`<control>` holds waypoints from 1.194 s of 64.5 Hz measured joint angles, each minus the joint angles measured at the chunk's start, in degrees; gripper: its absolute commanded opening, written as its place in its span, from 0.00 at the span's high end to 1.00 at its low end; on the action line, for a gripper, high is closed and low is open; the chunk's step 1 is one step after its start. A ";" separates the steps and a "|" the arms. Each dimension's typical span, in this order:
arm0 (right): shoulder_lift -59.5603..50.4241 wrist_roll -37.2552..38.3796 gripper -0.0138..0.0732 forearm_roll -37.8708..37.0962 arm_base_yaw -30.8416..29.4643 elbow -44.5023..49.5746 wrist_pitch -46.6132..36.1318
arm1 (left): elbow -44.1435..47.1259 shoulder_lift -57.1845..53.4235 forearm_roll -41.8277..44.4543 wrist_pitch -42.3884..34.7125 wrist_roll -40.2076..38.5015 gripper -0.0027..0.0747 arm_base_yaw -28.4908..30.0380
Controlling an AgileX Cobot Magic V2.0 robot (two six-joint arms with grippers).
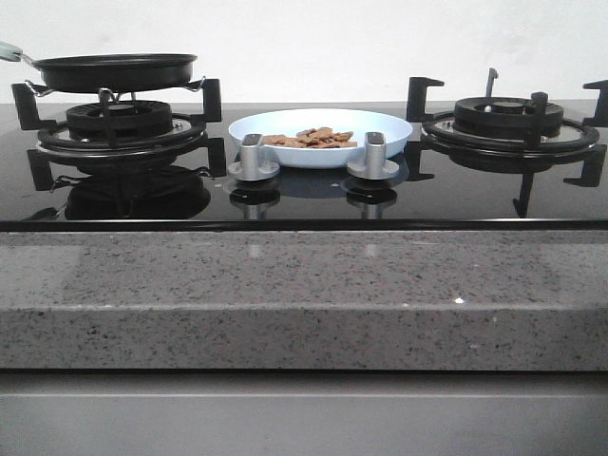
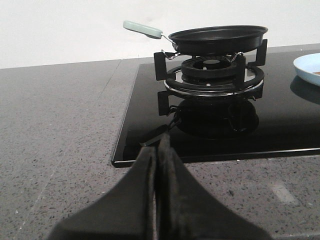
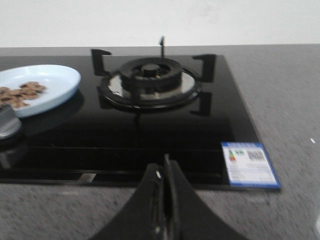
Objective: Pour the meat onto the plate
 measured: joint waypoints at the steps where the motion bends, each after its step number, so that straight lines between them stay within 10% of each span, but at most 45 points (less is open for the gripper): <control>1: -1.09 0.00 0.91 0.00 -0.23 0.63 0.00 | 0.00 0.00 0.00 0.00 0.00 0.99 0.00; 77: -11.49 0.20 0.91 -0.20 -1.23 7.87 1.56 | 0.00 0.00 0.00 0.00 0.00 0.99 0.00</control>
